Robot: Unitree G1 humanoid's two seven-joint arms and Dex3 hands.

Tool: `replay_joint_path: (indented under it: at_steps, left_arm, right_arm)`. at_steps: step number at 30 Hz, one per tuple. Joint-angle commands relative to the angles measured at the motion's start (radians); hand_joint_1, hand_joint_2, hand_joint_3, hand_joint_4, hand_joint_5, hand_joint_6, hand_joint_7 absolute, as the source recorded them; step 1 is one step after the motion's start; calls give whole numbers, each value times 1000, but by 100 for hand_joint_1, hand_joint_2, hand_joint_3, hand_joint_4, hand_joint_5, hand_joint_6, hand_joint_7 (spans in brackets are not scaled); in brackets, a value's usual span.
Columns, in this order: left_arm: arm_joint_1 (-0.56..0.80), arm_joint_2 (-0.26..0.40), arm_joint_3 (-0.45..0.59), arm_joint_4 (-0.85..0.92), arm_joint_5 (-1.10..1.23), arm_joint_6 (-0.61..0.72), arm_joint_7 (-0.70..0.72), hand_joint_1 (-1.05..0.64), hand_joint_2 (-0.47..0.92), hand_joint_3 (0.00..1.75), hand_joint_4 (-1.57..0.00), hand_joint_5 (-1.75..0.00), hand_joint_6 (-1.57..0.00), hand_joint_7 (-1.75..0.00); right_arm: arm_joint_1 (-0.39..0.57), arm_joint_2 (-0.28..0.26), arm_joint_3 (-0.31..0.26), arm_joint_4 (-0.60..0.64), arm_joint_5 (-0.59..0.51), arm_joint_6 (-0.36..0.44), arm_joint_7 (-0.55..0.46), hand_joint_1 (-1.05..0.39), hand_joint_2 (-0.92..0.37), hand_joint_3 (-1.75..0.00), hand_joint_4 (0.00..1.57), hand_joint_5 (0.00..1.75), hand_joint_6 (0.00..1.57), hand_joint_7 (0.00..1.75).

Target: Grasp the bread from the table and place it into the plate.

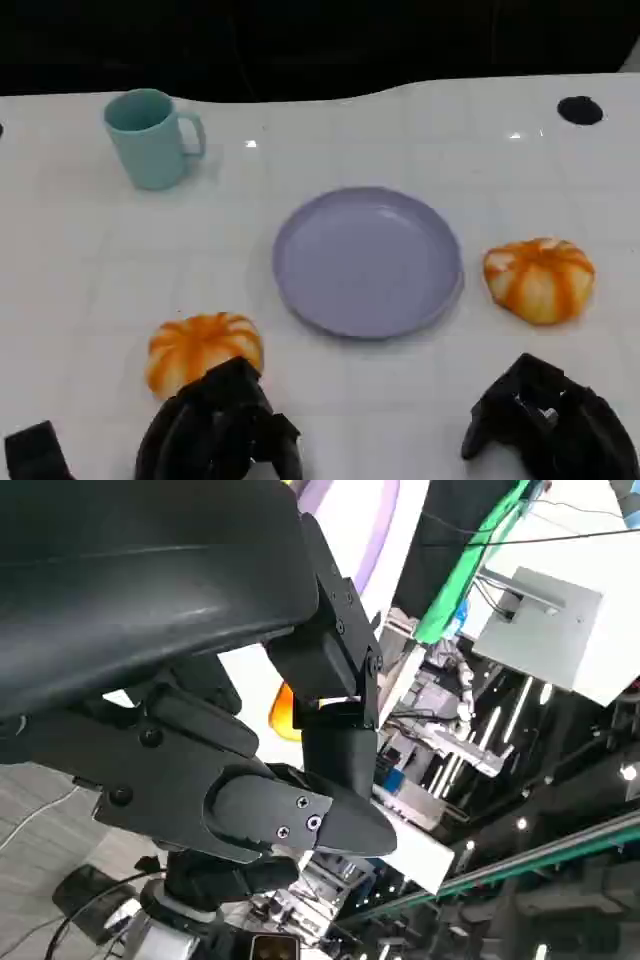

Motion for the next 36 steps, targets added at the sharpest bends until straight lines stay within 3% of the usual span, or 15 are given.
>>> replay_joint_path:
  at_steps: [1, 25, 30, 32, 36]
  left_arm:
    - [-5, 9, 5, 1, 6, -3, 14, -68, 92, 16, -119, -123, -91, -126]
    - [7, 4, -2, -43, 15, -19, 28, -68, 92, 17, -111, -127, -82, -129]
    - [0, 7, 0, -39, 39, -143, -1, -68, 92, 18, -94, -115, -67, -117]
    - [-7, 24, -5, -41, 75, -228, -1, -70, 92, 17, -88, -104, -59, -101]
    - [-9, 87, -15, -79, 197, -376, 42, -74, 92, 17, -74, -94, -44, -85]
  right_arm:
    - [11, -15, 0, -9, 7, 8, 0, -59, -92, -13, 74, 147, 79, 105]
    - [6, -16, -8, -8, 43, 50, 46, -59, -92, -16, 71, 156, 73, 115]
    - [18, -14, -3, -29, 28, 53, 23, -60, -92, -16, 72, 156, 73, 117]
    - [18, -15, -2, -31, 29, 58, 26, -59, -92, -16, 72, 156, 73, 118]
    - [21, -11, -1, -32, 30, 52, 29, -59, -92, -17, 71, 156, 72, 118]
